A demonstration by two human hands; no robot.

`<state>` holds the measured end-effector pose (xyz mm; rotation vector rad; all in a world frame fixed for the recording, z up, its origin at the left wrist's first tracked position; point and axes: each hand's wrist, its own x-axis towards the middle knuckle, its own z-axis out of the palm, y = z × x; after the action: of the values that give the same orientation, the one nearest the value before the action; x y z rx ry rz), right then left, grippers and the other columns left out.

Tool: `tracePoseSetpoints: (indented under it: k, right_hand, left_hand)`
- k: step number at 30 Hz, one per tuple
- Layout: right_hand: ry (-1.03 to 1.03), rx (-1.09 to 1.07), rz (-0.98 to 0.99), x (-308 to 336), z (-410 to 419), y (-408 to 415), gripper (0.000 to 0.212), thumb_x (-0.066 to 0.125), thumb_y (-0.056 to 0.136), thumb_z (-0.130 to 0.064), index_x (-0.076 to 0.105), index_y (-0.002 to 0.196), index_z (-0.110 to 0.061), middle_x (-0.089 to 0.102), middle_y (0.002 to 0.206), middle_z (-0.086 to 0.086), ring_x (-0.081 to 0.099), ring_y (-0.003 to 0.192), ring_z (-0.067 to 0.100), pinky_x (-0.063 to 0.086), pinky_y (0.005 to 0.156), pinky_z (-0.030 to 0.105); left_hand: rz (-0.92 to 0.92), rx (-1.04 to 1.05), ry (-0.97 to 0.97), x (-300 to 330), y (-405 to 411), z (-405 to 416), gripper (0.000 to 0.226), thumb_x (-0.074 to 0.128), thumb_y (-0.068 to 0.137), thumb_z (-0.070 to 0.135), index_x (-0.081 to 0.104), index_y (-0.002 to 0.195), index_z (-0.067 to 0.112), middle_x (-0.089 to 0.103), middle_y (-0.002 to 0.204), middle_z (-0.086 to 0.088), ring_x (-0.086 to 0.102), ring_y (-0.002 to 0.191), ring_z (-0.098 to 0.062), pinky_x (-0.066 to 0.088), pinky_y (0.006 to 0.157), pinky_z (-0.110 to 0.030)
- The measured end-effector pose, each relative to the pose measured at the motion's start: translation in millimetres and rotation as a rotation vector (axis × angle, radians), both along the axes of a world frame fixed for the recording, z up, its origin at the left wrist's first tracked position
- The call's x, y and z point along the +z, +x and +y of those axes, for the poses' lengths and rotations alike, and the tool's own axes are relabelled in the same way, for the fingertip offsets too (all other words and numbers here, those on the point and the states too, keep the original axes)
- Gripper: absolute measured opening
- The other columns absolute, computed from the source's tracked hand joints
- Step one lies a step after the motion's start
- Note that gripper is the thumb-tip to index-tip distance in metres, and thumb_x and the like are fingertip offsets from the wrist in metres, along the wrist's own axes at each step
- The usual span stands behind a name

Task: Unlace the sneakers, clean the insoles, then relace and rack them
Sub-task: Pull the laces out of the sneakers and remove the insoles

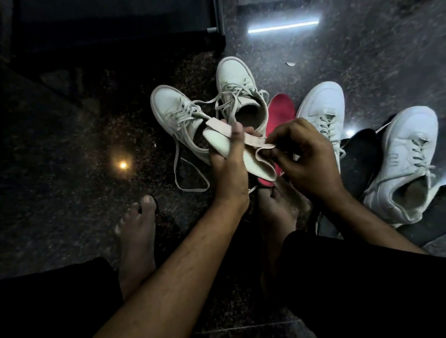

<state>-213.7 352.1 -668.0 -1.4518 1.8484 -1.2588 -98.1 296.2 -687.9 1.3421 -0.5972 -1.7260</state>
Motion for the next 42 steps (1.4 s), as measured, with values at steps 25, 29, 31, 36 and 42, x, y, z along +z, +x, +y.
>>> tracePoseSetpoints:
  k: [25,29,31,36,42]
  right_hand:
    - [0.187,0.298,-0.156,-9.5,-9.2,20.1,0.041,0.06,0.093,-0.04,0.053,0.111,-0.005,0.061,0.103,0.006,0.061,0.092,0.022,0.053,0.081,0.038]
    - [0.235,0.36,-0.187,-13.9,-10.8,25.6,0.044,0.069,0.09,-0.032,0.047,0.12,-0.007,0.057,0.107,-0.001,0.059,0.093,0.009,0.052,0.079,0.029]
    - [0.238,0.278,-0.219,-17.2,-9.0,28.8,0.04,0.068,0.091,-0.026,0.048,0.121,-0.008,0.059,0.104,-0.006,0.058,0.09,0.001,0.049,0.078,0.021]
    - [0.298,0.036,-0.174,-30.8,0.9,22.7,0.019,0.058,0.095,-0.025,0.057,0.109,-0.012,0.067,0.093,0.0,0.066,0.081,0.015,0.055,0.076,0.043]
    - [0.397,-0.351,0.04,-39.6,13.7,-7.2,0.009,0.055,0.094,-0.018,0.049,0.093,-0.012,0.057,0.073,-0.004,0.051,0.067,0.013,0.041,0.066,0.035]
  left_hand:
    - [0.516,0.251,0.296,13.0,17.6,-47.2,0.078,0.027,0.09,0.076,0.058,0.126,0.014,0.061,0.115,-0.022,0.061,0.1,-0.039,0.053,0.083,-0.055]
    - [0.415,0.21,0.281,14.2,11.4,-45.0,0.064,0.03,0.095,0.071,0.059,0.097,0.014,0.059,0.086,-0.015,0.06,0.072,-0.027,0.056,0.061,-0.033]
    - [0.314,0.088,0.273,12.7,6.7,-39.8,0.053,0.039,0.102,0.054,0.064,0.083,0.01,0.061,0.07,-0.009,0.06,0.059,-0.021,0.054,0.055,-0.025]
    - [-0.012,-0.144,0.075,-13.3,0.7,-24.0,0.029,0.055,0.101,0.009,0.05,0.129,0.005,0.062,0.113,-0.018,0.061,0.1,-0.025,0.051,0.095,-0.043]
    - [-0.247,-0.533,-0.159,-33.9,3.8,-8.0,0.035,0.06,0.096,0.006,0.052,0.13,0.01,0.064,0.108,-0.008,0.061,0.092,-0.013,0.05,0.085,-0.032]
